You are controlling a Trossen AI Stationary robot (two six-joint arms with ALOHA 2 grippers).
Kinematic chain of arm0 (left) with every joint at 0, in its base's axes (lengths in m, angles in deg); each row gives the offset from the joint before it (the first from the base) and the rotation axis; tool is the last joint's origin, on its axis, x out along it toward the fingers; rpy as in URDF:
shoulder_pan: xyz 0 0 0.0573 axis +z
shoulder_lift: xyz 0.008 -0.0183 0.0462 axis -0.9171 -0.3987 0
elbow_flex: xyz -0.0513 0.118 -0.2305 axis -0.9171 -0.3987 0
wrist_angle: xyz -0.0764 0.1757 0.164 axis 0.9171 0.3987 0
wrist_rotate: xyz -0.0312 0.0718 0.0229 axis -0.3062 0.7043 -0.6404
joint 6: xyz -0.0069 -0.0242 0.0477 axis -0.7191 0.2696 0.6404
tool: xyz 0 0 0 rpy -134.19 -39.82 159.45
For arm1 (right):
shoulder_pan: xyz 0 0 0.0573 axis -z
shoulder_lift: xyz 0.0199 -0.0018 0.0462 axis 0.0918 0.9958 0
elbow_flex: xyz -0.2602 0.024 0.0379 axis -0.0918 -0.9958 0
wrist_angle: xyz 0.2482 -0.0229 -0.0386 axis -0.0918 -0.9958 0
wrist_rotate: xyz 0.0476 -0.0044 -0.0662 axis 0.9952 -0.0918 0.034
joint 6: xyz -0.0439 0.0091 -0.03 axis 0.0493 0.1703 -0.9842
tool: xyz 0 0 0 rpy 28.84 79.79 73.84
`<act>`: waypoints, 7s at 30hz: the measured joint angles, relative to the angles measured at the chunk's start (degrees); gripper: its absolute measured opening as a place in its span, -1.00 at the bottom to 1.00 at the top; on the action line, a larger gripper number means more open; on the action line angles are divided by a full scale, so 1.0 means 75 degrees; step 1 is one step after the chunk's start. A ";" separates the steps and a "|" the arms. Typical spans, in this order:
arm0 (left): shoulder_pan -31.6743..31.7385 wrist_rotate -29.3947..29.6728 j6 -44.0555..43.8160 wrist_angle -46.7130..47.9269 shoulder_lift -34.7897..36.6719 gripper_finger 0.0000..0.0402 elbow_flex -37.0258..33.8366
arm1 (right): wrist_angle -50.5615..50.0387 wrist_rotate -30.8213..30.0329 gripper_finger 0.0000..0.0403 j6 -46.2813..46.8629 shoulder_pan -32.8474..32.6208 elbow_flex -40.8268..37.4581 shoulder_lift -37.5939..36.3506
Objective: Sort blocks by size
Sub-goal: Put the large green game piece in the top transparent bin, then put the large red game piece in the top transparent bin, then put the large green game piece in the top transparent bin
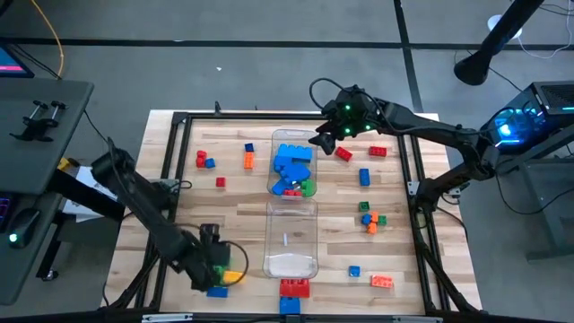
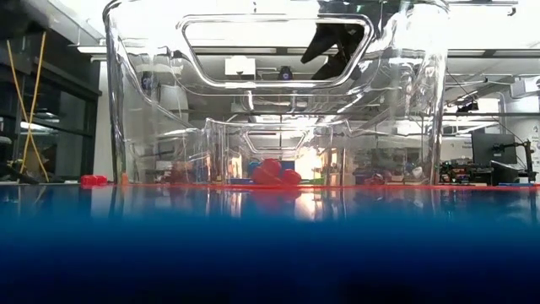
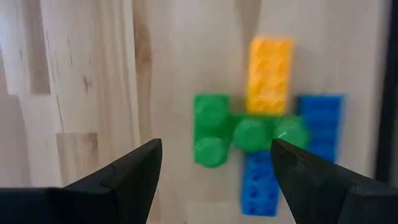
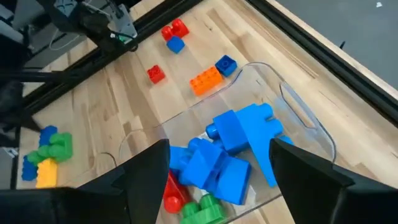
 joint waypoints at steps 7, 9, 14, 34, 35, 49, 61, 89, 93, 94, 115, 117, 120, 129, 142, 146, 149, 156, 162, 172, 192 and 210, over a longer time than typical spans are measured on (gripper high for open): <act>0.0042 0.0041 0.0057 0.0060 -0.0377 0.41 -0.0200 | 0.0006 0.1213 0.34 0.0632 -0.0188 0.0000 -0.0002; 0.0009 0.0024 -0.0116 -0.0052 -0.0197 0.41 -0.0532 | 0.0021 0.1306 0.34 0.0865 -0.0395 0.0000 -0.0023; -0.0206 -0.0112 -0.0638 -0.1084 0.0977 0.41 -0.1759 | 0.0072 0.1180 0.34 0.1442 -0.1072 0.0000 -0.0165; 0.0042 -0.0031 0.0842 -0.3046 0.1454 0.41 -0.2900 | -0.0168 -0.1424 0.34 0.3121 -0.3454 0.0000 -0.1150; 0.0042 -0.0122 0.0827 -0.3084 0.1354 0.41 -0.2900 | -0.0175 -0.1437 0.34 0.3121 -0.3485 0.0000 -0.1154; 0.0031 -0.0700 0.0825 -0.3208 0.0399 0.26 -0.2900 | -0.0541 -0.1410 0.34 0.2943 -0.3538 0.0003 -0.1148; 0.0476 -0.0820 0.0958 -0.3380 0.0003 0.13 -0.2879 | -0.0680 -0.1385 0.34 0.2703 -0.3535 0.0003 -0.1148; 0.7075 0.0359 0.4591 -0.5344 0.1158 -0.57 -0.0829 | -0.2532 -0.4819 0.34 0.4170 -0.3602 0.0003 -0.2781; 0.7348 0.0028 0.4885 -0.5210 -0.0634 -0.57 0.0061 | -0.2788 -0.5239 0.34 0.4534 -0.3602 0.0003 -0.2783; 0.7379 0.0019 0.4823 -0.5124 -0.0964 -0.57 0.0291 | -0.2816 -0.5294 0.34 0.4589 -0.3602 0.0003 -0.2783; 0.7552 0.0615 0.3781 -0.0585 -0.0316 0.41 0.2147 | -0.2905 -0.5280 0.34 0.4372 -0.3602 0.0000 -0.2783; 0.7541 0.1659 0.2707 -0.0435 0.0416 0.41 0.1587 | -0.2905 -0.5274 0.34 0.4268 -0.3602 0.0000 -0.2783; 0.7890 0.2582 0.0929 -0.0303 0.1665 0.40 0.0167 | -0.2905 -0.5271 0.34 0.4232 -0.3602 0.0000 -0.2783; 1.0511 0.1584 -0.1990 0.0207 0.3676 0.40 -0.3538 | -0.2908 -0.5271 0.34 0.4226 -0.3602 0.0000 -0.2780; 1.2631 0.0903 -0.0569 -0.2686 0.2439 0.40 -0.4322 | -0.2908 -0.5155 0.34 0.4171 -0.3602 0.0000 -0.2780; 1.2940 0.0601 -0.0187 -0.2686 0.1872 0.40 -0.4328 | -0.2908 -0.5146 0.34 0.4171 -0.3602 0.0000 -0.2780; 1.2964 0.0596 0.0082 -0.2784 0.1619 0.40 -0.4319 | -0.2897 -0.5140 0.34 0.4267 -0.3602 -0.0010 -0.2780; 1.2984 0.0513 0.0355 -0.2903 0.1487 0.15 -0.4299 | -0.2849 -0.5120 0.34 0.4594 -0.3602 -0.0284 -0.2777; 1.2990 0.0208 0.0432 -0.2915 0.1578 -0.59 -0.4307 | -0.2776 -0.5105 0.34 0.4741 -0.3611 -0.0388 -0.2774; 1.2745 -0.0167 0.0814 -0.3743 0.3355 -0.59 -0.3181 | -0.1223 -0.5105 0.34 0.3793 -0.4121 -0.0391 -0.3056; 0.7412 0.0770 0.0522 -0.8597 0.0340 -0.59 -0.1575 | -0.0953 -0.5773 0.34 0.3684 -0.4354 -0.0391 -0.3060; 0.6716 -0.1116 0.2943 -0.3340 -0.0091 0.51 0.1298 | -0.1215 -0.5770 0.34 0.3541 -0.4354 -0.0391 -0.3060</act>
